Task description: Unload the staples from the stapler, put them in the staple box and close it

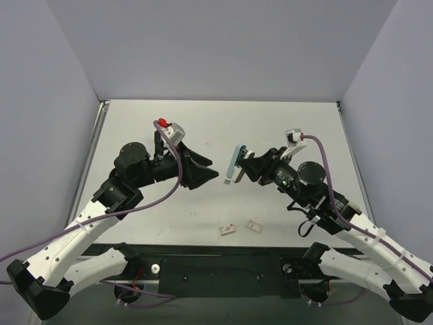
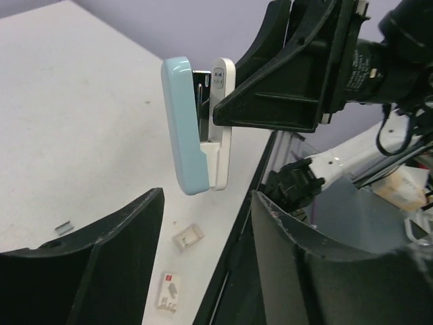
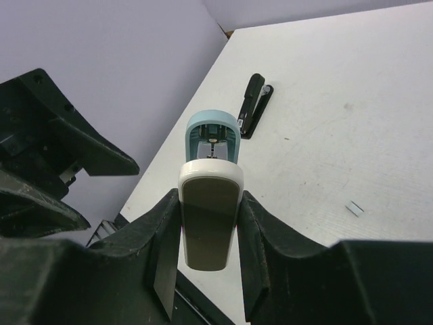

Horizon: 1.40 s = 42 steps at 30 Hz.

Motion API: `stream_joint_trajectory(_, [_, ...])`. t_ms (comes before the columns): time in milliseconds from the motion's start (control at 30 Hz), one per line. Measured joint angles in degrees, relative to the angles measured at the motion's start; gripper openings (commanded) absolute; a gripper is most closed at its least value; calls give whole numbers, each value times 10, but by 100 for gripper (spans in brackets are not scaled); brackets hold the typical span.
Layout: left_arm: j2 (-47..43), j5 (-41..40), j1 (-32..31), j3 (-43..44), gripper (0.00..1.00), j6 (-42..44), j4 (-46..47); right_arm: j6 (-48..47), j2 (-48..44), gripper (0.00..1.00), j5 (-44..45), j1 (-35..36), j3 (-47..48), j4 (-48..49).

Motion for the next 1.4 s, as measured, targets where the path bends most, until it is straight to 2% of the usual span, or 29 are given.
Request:
stream_joint_trajectory(33, [-4, 14, 0, -3, 80, -3, 14, -10, -18, 0, -1, 0, -1, -13])
stream_joint_trajectory(67, [-7, 27, 0, -5, 82, -9, 30, -19, -36, 0, -6, 0, -1, -26])
stream_joint_trajectory(233, [-15, 69, 0, -20, 85, -43, 91, -54, -94, 0, -59, -7, -1, -71])
stream_joint_trajectory(400, [-12, 93, 0, -21, 87, -73, 117, -77, -110, 0, -138, -7, 3, -115])
stream_joint_trajectory(533, [-27, 83, 0, -49, 87, -102, 157, -87, -106, 0, -200, -7, 8, -138])
stream_joint_trajectory(700, [-91, 35, 0, -150, 88, -163, 215, -97, -92, 0, -260, -7, 20, -147])
stream_joint_trajectory(933, [-78, 14, 0, -139, 87, -176, 196, -95, -71, 0, -315, -7, 25, -137])
stream_joint_trajectory(1033, [-74, 13, 0, -131, 83, -177, 181, -89, -58, 0, -328, -7, 26, -116])
stream_joint_trajectory(1233, [-41, 16, 0, -103, 86, -184, 154, -81, -35, 0, -337, -7, 41, -98])
stream_joint_trajectory(1400, [-49, -16, 0, -95, 86, -190, 96, -80, -23, 0, -336, -8, 52, -82])
